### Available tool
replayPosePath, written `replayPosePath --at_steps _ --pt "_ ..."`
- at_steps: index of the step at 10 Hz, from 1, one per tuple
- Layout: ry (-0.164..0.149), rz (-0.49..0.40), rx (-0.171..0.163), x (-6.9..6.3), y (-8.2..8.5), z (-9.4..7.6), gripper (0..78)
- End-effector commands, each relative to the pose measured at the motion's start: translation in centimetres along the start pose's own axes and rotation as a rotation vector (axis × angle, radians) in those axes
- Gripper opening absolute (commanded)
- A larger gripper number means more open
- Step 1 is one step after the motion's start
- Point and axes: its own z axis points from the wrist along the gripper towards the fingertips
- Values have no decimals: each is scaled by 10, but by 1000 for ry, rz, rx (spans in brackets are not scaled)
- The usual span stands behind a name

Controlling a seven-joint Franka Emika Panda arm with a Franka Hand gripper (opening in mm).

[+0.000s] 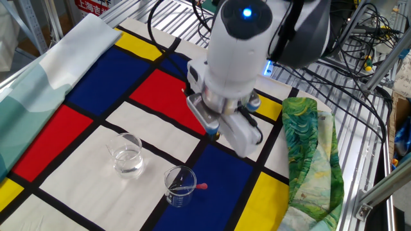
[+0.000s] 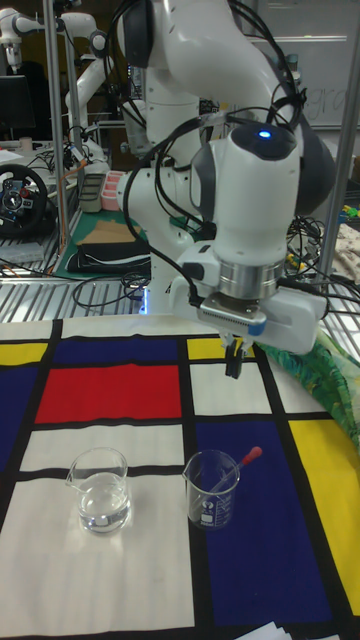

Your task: Transfer liquid using a dropper

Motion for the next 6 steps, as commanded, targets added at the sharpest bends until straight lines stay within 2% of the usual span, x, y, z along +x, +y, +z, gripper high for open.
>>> replayPosePath --at_steps 1,2,3,5,6 --pt "0 2 2 -1 0 -2 0" --pt "4 1 3 0 0 -2 0" --pt "-2 11 9 0 0 -2 0" --pt "-21 -35 25 0 0 -2 0" --pt "-8 -52 27 0 0 -2 0"
